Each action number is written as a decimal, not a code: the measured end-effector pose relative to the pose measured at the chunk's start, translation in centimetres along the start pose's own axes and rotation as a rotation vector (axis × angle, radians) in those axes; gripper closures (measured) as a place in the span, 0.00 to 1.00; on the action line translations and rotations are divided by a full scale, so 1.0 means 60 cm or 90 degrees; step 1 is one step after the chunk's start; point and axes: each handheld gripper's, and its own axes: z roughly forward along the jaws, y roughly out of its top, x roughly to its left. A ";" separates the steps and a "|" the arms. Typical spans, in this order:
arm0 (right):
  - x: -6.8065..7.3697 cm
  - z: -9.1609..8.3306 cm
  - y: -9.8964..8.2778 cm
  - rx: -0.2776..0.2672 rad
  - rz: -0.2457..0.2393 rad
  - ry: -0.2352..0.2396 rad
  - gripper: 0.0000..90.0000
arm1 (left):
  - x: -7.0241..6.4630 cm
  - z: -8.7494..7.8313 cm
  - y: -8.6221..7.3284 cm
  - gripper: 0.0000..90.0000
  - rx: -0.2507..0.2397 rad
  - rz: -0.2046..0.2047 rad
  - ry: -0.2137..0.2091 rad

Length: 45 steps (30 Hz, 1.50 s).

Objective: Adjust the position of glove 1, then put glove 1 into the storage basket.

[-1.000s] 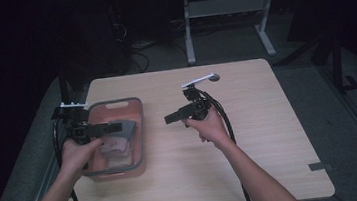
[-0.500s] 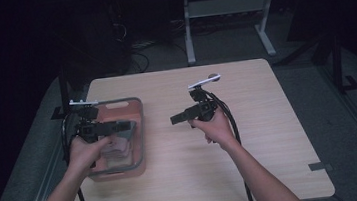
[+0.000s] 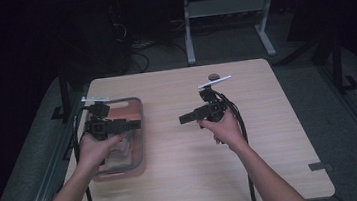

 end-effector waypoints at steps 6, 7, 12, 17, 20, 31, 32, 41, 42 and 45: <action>-0.009 -0.016 -0.005 -0.006 0.014 -0.010 0.55 | -0.017 0.012 0.004 0.27 0.004 0.013 -0.010; -0.011 -0.018 -0.006 -0.010 0.009 -0.009 0.54 | -0.019 0.013 0.004 0.27 0.005 0.015 -0.011; -0.014 -0.027 -0.012 -0.012 0.009 -0.015 0.54 | -0.028 0.021 0.005 0.27 0.007 0.017 -0.019; -0.019 -0.033 -0.019 -0.012 0.017 -0.019 0.54 | -0.041 0.027 0.008 0.26 0.007 0.026 -0.029; -0.022 -0.039 -0.022 -0.016 0.018 -0.020 0.54 | -0.052 0.031 0.008 0.26 0.008 0.033 -0.035; -0.028 -0.060 -0.037 -0.026 0.022 -0.031 0.54 | -0.083 0.044 0.010 0.26 0.014 0.056 -0.062; -0.029 -0.063 -0.038 -0.028 0.022 -0.030 0.54 | -0.084 0.045 0.010 0.26 0.013 0.056 -0.065; -0.044 -0.077 -0.049 -0.043 0.034 -0.027 0.53 | -0.094 0.055 0.010 0.26 0.015 0.061 -0.081; -0.046 -0.078 -0.051 -0.044 0.036 -0.027 0.53 | -0.095 0.056 0.011 0.26 0.016 0.059 -0.086; -0.051 -0.085 -0.054 -0.052 0.040 -0.028 0.53 | -0.098 0.060 0.012 0.26 0.012 0.057 -0.101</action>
